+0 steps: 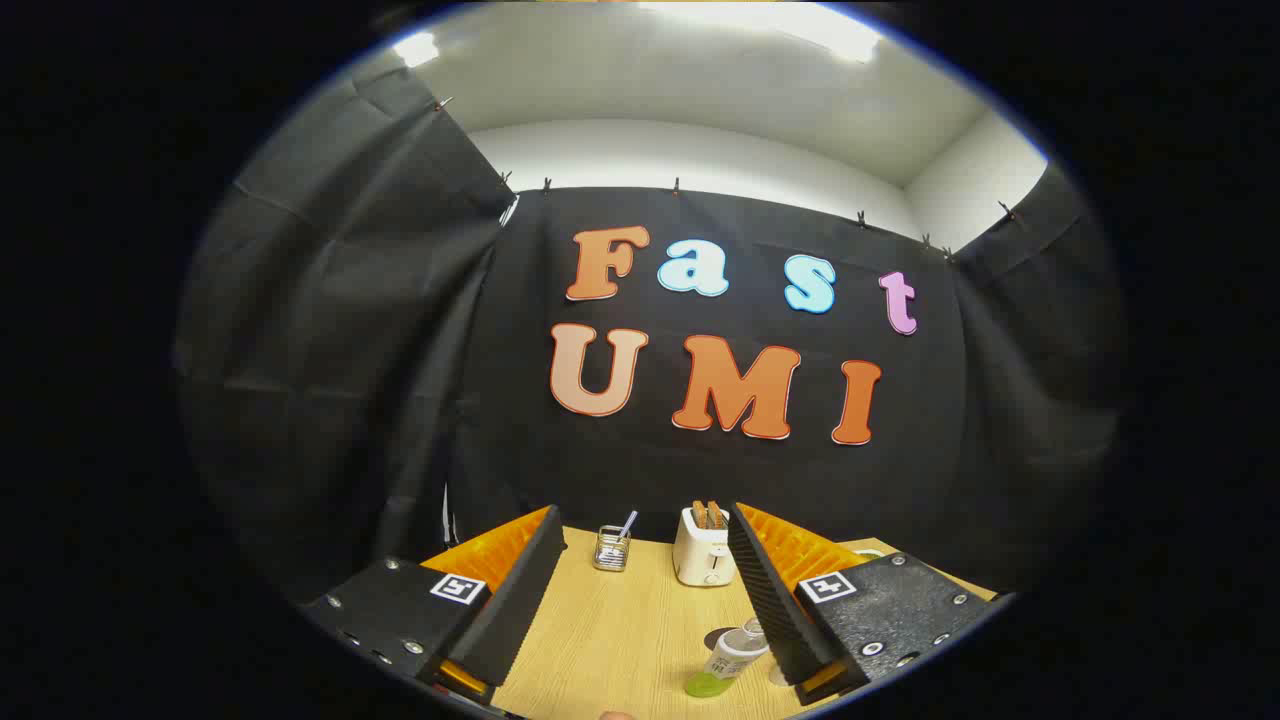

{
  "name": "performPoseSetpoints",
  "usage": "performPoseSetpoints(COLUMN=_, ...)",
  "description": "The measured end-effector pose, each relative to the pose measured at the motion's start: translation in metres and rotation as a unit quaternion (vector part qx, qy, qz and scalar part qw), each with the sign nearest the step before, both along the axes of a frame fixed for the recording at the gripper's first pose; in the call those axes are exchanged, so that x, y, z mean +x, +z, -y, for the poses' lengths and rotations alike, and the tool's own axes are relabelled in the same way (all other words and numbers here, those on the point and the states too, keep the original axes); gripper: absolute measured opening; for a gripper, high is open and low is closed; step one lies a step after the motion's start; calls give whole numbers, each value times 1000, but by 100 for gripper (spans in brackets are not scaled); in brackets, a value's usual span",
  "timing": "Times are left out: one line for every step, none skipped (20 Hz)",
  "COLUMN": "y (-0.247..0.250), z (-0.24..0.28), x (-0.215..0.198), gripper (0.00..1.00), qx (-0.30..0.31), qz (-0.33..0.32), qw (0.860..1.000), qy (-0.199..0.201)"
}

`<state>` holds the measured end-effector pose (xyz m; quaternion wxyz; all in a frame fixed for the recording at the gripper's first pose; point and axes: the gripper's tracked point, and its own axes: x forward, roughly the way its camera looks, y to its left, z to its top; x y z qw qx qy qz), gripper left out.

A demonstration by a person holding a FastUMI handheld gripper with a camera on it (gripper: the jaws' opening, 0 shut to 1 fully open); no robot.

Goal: Take the bottle from table, then pour the juice into the cup, finally place the bottle on the coaster

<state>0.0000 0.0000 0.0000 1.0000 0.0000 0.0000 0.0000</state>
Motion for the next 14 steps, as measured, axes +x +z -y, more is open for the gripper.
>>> performPoseSetpoints(y=1, z=2, x=0, gripper=98, qx=-2, qz=1, qw=1000, qy=-2)
performPoseSetpoints(y=-1, z=3, x=1, gripper=98, qx=-4, qz=0, qw=1000, qy=-3)
performPoseSetpoints(y=-2, z=4, x=2, gripper=98, qx=-6, qz=0, qw=1000, qy=-4)
performPoseSetpoints(y=-1, z=4, x=3, gripper=98, qx=-7, qz=0, qw=1000, qy=-4)
performPoseSetpoints(y=-1, z=4, x=3, gripper=98, qx=-9, qz=0, qw=1000, qy=-3)
performPoseSetpoints(y=-2, z=5, x=2, gripper=98, qx=-11, qz=-1, qw=1000, qy=-4)
performPoseSetpoints(y=-2, z=6, x=2, gripper=98, qx=-12, qz=-2, qw=1000, qy=-4)
performPoseSetpoints(y=-2, z=6, x=1, gripper=98, qx=-11, qz=-1, qw=1000, qy=-4)
performPoseSetpoints(y=-2, z=5, x=1, gripper=98, qx=-10, qz=-1, qw=1000, qy=-5)
performPoseSetpoints(y=-2, z=6, x=1, gripper=98, qx=-9, qz=-1, qw=1000, qy=-7)
performPoseSetpoints(y=-3, z=6, x=0, gripper=98, qx=-9, qz=-2, qw=1000, qy=-8)
performPoseSetpoints(y=-3, z=5, x=0, gripper=98, qx=-10, qz=-2, qw=1000, qy=-9)
performPoseSetpoints(y=-3, z=4, x=0, gripper=98, qx=-11, qz=-3, qw=1000, qy=-9)
performPoseSetpoints(y=-3, z=3, x=0, gripper=98, qx=-11, qz=-3, qw=1000, qy=-9)
